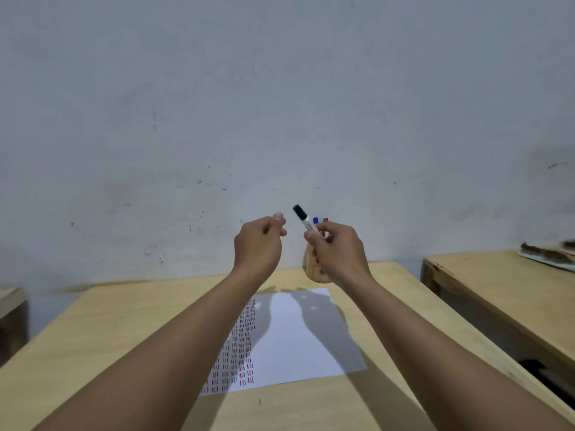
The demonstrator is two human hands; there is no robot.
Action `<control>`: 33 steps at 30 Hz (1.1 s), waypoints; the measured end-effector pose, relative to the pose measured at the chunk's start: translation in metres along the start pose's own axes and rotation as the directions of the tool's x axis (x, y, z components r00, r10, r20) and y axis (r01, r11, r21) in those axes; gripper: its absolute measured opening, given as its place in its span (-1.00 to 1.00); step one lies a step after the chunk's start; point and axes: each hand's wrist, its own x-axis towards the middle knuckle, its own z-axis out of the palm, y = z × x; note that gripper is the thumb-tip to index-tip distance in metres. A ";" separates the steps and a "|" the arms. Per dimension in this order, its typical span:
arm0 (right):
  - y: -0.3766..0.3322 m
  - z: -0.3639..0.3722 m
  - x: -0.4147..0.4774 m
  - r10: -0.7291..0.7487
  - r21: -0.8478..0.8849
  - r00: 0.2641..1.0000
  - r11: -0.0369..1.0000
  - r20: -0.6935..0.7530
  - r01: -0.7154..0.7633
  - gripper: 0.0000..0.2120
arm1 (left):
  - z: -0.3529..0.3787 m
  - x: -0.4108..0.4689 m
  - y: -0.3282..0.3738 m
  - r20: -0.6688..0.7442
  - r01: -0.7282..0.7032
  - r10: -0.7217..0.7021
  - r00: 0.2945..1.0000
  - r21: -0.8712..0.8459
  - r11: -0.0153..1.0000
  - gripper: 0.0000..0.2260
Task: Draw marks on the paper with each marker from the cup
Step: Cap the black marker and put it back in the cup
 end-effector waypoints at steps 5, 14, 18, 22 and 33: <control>0.009 -0.015 0.042 0.011 0.027 0.999 1.000 -0.051 -0.010 -0.72 | 0.039 0.013 -0.029 0.070 0.046 -0.055 0.996 0.125 0.991 -0.75; 0.024 -0.023 0.101 -0.066 -0.063 0.994 0.996 -0.086 0.061 -0.78 | 0.108 0.037 -0.068 0.231 0.038 -0.124 0.965 0.345 0.938 -0.34; 0.042 -0.015 0.110 -0.039 -0.153 0.999 0.988 -0.027 0.035 -0.71 | 0.119 0.039 -0.079 0.244 0.025 -0.107 0.964 0.316 0.948 -0.54; 0.063 -0.006 0.110 0.067 -0.247 0.997 0.967 0.048 -0.053 -0.60 | 0.125 0.037 -0.092 0.215 0.052 -0.112 0.970 0.265 0.963 -0.72; 0.060 -0.009 0.093 0.131 -0.247 0.989 0.963 0.071 -0.110 -0.68 | 0.110 0.032 -0.081 0.267 0.065 -0.150 0.952 0.302 0.951 -0.64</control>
